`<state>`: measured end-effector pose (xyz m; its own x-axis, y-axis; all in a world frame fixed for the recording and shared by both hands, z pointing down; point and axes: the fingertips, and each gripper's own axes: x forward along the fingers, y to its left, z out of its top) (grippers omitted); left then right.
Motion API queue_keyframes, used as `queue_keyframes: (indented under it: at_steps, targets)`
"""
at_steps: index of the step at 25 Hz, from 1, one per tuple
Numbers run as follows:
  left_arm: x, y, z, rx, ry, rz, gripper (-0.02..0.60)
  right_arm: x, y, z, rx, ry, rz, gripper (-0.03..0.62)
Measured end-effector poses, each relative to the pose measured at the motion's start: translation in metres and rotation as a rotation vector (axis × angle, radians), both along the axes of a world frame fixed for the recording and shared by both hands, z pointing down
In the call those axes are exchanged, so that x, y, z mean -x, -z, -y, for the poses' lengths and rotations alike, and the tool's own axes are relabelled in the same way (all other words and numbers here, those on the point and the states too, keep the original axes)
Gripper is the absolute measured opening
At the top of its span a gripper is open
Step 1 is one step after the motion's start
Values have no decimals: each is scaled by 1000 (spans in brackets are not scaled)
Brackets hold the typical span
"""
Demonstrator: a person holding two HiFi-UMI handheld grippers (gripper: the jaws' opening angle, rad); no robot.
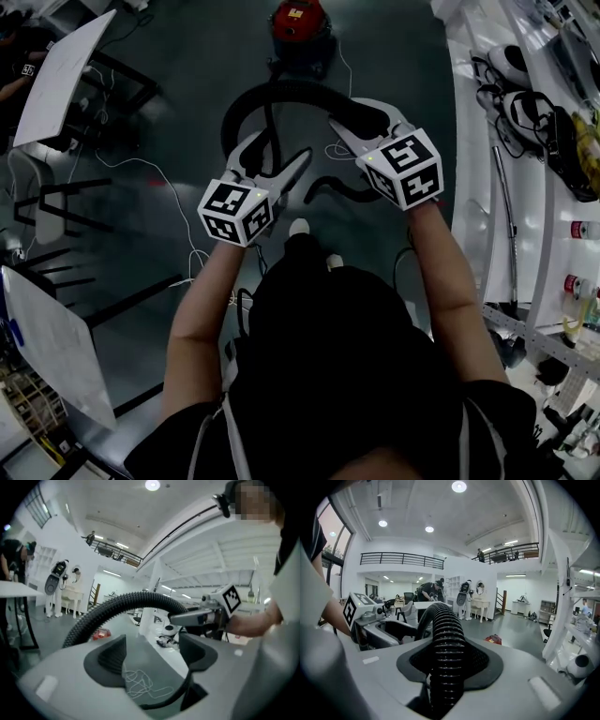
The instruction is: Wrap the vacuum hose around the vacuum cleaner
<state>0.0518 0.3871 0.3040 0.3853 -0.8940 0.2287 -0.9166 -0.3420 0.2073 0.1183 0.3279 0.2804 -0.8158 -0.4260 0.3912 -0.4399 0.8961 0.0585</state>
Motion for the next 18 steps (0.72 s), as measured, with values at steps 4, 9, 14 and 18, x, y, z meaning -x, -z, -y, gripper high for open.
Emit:
queue_keyframes:
  at_steps: [4,9,14,18]
  targets:
    - [55,-7,-7,-9,148,66,351,6,8,11,23,-17,36,153]
    - [115,-7,-11,-27,302,163,351,14,15,23,43,-50,57,153]
    - [153,-47,4,94,327,216,371,28,33,34,39,-62,85,155]
    - [188,-81,14,136,376,279,364,41,56,43,20,-51,99,155]
